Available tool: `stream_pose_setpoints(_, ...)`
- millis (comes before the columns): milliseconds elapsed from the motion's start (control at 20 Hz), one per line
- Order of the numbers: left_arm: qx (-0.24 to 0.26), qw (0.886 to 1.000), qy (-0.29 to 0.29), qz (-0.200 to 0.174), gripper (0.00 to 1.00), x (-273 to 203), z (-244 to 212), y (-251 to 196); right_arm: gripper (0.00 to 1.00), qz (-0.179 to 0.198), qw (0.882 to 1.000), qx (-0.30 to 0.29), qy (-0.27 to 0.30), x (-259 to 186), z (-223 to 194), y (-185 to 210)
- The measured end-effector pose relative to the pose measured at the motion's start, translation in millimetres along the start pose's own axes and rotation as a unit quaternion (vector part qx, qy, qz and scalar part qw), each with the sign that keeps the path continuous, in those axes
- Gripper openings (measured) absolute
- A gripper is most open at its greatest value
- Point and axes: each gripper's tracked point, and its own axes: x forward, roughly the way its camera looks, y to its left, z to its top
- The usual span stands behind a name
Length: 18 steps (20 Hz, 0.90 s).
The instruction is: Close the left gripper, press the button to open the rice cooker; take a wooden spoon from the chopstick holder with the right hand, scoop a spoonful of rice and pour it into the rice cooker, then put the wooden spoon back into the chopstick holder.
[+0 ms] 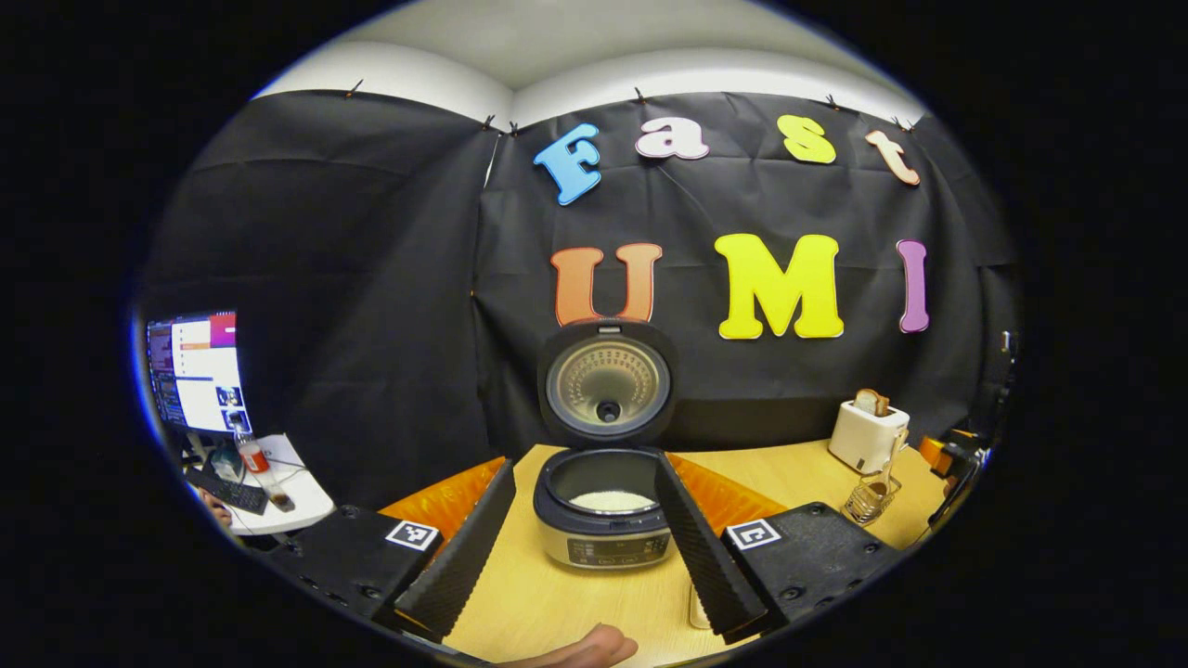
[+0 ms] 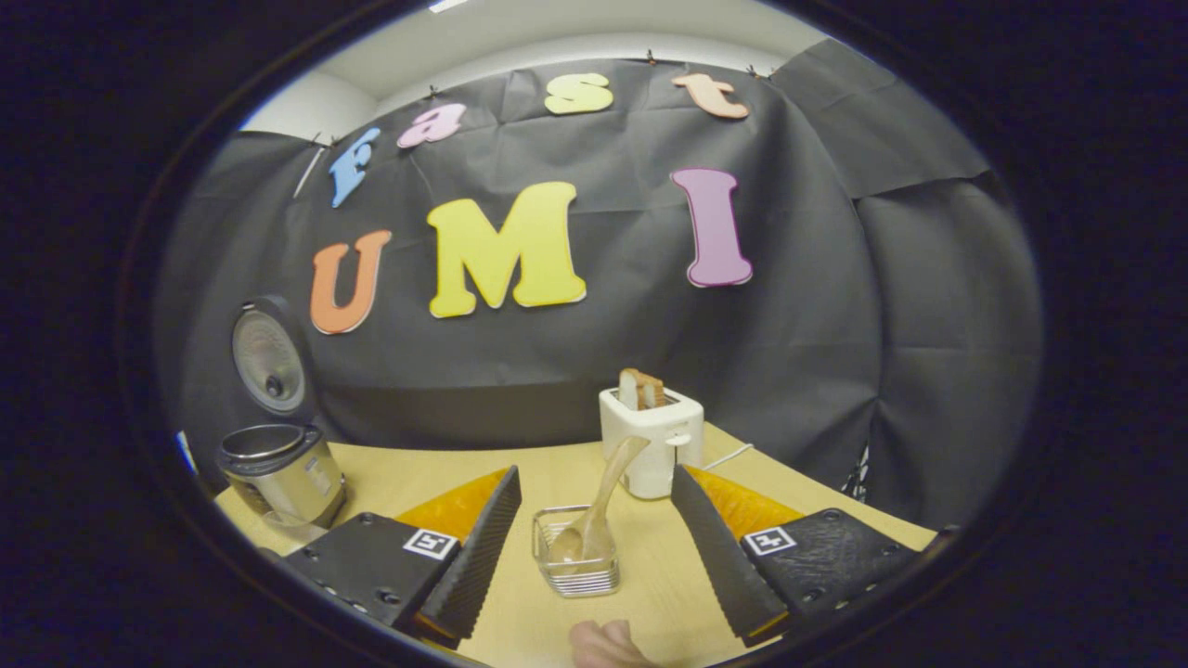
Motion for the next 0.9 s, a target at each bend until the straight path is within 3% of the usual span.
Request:
stream_pose_setpoints(50, 0.006, 1.000, 0.002, 0.007, 0.96, 6.0, 14.2, 3.5, 0.92, 0.011, 1.000, -0.012, -0.012, -10.7, 3.4, 4.4)
stream_pose_setpoints(100, 0.008, 1.000, 0.001, 0.001, 0.96, 12.8, 28.0, 0.1, 0.96, 0.021, 0.999, -0.022, -0.018, -19.1, 5.4, 9.6)
stream_pose_setpoints(250, -0.011, 1.000, -0.010, -0.025, 0.96, 41.6, 62.4, -20.9, 0.95, 0.048, 0.998, -0.028, -0.021, -31.3, 2.2, 18.6)
stream_pose_setpoints(500, 0.005, 0.998, -0.069, 0.001, 0.96, 115.5, 104.1, -26.2, 0.91, 0.097, 0.995, -0.015, -0.021, -38.6, -4.9, 27.9)
stream_pose_setpoints(550, 0.006, 0.996, -0.088, 0.010, 0.96, 133.0, 112.5, -23.6, 0.96, 0.102, 0.994, -0.016, -0.028, -39.8, -3.1, 27.6)
stream_pose_setpoints(700, 0.013, 0.992, -0.120, 0.025, 0.96, 186.5, 122.4, -18.0, 1.00, 0.120, 0.991, -0.020, -0.050, -41.8, 2.5, 29.6)
stream_pose_setpoints(750, 0.014, 0.992, -0.119, 0.027, 0.96, 203.3, 119.7, -16.3, 0.92, 0.129, 0.990, -0.018, -0.056, -42.0, 4.5, 33.4)
stream_pose_setpoints(800, 0.010, 0.992, -0.119, 0.027, 0.96, 218.1, 117.1, -17.6, 0.95, 0.139, 0.988, -0.017, -0.060, -40.5, 6.1, 36.9)
stream_pose_setpoints(900, -0.004, 0.992, -0.124, 0.014, 0.96, 242.1, 119.1, -24.1, 0.92, 0.158, 0.985, -0.011, -0.068, -38.7, 5.8, 41.8)
